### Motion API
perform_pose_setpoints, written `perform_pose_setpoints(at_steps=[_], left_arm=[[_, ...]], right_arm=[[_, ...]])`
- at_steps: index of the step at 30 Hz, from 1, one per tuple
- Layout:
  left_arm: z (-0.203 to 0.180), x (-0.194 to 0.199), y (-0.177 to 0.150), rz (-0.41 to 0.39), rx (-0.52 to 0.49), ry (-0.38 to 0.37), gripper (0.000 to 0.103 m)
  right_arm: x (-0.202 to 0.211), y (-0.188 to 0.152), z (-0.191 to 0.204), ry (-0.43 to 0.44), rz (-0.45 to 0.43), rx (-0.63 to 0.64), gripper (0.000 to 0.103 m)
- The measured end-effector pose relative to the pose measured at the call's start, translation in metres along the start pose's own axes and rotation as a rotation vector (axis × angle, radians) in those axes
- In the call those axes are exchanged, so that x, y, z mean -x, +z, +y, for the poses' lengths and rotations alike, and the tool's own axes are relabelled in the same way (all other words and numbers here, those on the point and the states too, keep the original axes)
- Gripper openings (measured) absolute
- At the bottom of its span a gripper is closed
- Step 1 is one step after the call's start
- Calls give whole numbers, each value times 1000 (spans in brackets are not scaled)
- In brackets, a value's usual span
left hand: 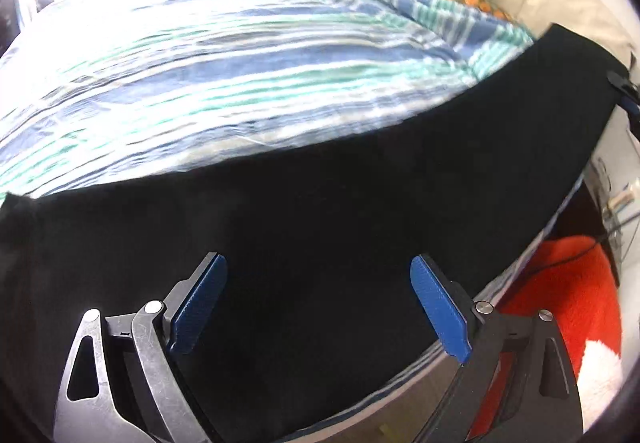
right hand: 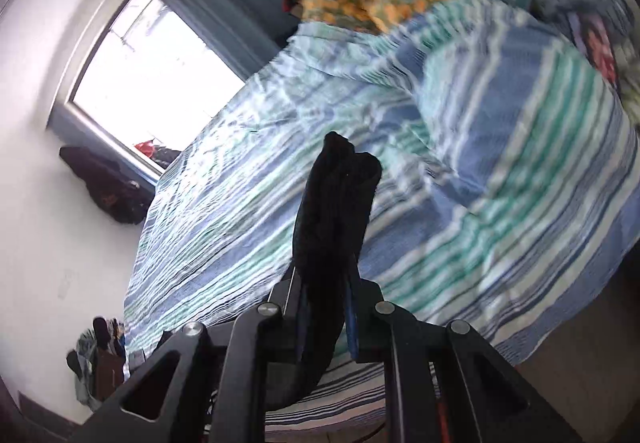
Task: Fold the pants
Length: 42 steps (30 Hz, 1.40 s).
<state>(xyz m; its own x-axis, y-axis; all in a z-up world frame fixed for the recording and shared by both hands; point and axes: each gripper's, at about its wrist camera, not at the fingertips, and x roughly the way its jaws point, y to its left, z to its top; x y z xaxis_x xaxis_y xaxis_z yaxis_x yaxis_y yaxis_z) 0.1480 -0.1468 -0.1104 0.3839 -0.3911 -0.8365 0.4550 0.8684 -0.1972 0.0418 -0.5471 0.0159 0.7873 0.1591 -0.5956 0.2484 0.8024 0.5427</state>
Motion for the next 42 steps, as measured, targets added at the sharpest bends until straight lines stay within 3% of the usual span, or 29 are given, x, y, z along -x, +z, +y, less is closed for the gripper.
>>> perform_pose_setpoints(at_steps=[4,7,10,12,13,14,16,17,19,21,23,25,27,29,30,32,35,42], left_arm=[[96,34,9,-91,161,127,94],[173,53,2,-136,281,240,94],[235,64,-14,-164,377,335,94],[267,66,-28,-180,449,333,94],[277,67,-33,-197,479,312,94],[284,67,-39,-218,501,284,94],[282,65,-42,-253,504,254,95],[278,63,-41,-258,486,259,95],[266,63,-42,-258,432,245,95],[251,66,-43,-282,376,217,95],[233,60,-37,-299,322,198,97],[217,44,-26,-275,260,193,99],[208,18,-17,-196,225,197,103],[205,-13,-16,-95,183,270,103],[200,-18,-19,-107,140,301,103],[193,-13,-24,-148,123,324,103],[194,-11,-29,-171,121,308,103],[193,-12,-32,-185,110,315,103]], right_arm=[[6,-6,110,102,-21,226,16],[-9,-31,187,206,1,348,16],[-46,-79,248,281,59,472,16],[-83,-122,273,334,138,518,17],[-101,-149,279,369,172,532,23],[-123,-176,284,404,234,550,38],[-169,-228,283,379,415,603,71],[-182,-247,278,347,467,629,70],[-185,-262,264,299,478,684,70],[-169,-250,253,271,400,726,70],[-154,-227,238,194,270,754,70],[-157,-211,219,101,211,764,71],[-181,-205,193,33,259,734,71],[-211,-211,167,-20,369,669,71],[-225,-217,160,-32,418,630,72],[-227,-221,145,-26,394,612,74],[-233,-228,152,-30,403,658,92],[-234,-234,163,-35,403,644,100]])
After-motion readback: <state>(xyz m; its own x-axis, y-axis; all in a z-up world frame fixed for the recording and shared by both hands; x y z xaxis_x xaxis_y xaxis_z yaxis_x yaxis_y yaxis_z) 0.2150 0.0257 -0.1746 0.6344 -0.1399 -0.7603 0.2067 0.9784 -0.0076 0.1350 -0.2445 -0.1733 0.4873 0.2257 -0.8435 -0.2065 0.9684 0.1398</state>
